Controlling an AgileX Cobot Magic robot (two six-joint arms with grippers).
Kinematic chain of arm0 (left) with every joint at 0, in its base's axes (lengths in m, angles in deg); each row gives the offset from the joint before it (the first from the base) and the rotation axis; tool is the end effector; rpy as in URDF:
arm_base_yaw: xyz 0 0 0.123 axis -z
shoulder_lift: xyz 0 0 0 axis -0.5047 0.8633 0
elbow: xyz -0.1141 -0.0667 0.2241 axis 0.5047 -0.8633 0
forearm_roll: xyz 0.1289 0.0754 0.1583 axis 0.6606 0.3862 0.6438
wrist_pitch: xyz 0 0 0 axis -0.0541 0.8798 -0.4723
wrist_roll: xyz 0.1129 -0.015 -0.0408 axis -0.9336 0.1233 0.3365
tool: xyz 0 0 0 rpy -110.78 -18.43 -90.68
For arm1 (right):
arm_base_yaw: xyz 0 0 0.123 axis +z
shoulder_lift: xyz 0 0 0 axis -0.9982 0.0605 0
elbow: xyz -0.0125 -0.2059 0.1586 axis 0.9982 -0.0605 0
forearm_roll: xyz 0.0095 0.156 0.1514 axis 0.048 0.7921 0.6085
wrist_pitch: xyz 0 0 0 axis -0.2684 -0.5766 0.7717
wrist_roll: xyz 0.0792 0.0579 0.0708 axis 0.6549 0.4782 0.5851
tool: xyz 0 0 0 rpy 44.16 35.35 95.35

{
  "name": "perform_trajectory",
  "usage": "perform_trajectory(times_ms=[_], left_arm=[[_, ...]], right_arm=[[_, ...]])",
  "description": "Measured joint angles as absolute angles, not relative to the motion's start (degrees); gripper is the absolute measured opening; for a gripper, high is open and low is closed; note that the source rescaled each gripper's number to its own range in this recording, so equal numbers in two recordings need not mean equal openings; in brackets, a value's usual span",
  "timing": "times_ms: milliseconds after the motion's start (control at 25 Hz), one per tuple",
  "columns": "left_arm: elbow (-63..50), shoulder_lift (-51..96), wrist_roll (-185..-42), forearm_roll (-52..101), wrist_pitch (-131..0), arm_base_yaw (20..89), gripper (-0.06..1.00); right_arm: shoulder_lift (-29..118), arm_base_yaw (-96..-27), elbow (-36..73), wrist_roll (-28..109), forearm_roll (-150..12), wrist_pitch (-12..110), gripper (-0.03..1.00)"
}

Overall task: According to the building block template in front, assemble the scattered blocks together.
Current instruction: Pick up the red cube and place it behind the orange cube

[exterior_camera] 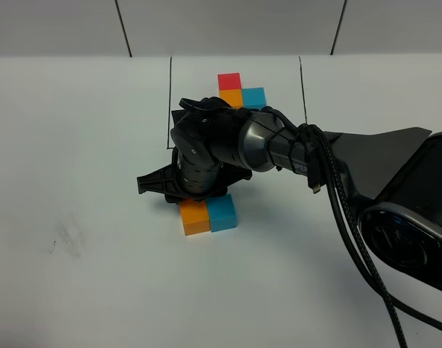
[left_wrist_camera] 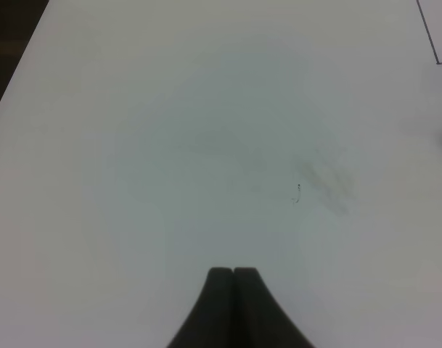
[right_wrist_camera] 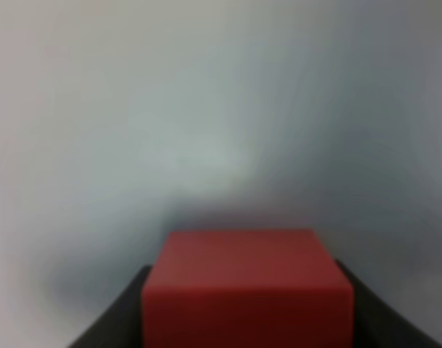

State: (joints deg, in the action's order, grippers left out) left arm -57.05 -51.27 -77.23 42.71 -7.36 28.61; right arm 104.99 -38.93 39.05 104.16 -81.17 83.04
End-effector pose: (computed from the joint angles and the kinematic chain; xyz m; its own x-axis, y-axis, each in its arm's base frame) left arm 0.0136 0.0090 0.2465 -0.4633 -0.0159 -0.8861 -0.0933 0.9952 0.0309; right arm 0.3063 0.3255 0.0857 -0.9482 -0.1403 -0.2850 -0.1891 0.9702 0.1516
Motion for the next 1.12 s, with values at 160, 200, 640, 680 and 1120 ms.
perform_trajectory(times_ms=[160,200,640,680,1120], left_arm=[[-57.1,-51.3,-77.2,42.7,-7.4,28.6,0.00],[-57.1,-51.3,-77.2,42.7,-7.4,28.6,0.00],[-57.1,-51.3,-77.2,42.7,-7.4,28.6,0.00],[-57.1,-51.3,-77.2,42.7,-7.4,28.6,0.00],[-57.1,-51.3,-77.2,42.7,-7.4,28.6,0.00]], right_arm=[[105.0,-38.9,39.1,104.2,-81.2,83.0,0.43],[105.0,-38.9,39.1,104.1,-81.2,83.0,0.43],[105.1,-38.9,39.1,104.0,-81.2,83.2,0.43],[105.1,-38.9,39.1,104.0,-81.2,83.2,0.43],[105.1,-38.9,39.1,101.6,-81.6,83.6,0.43]])
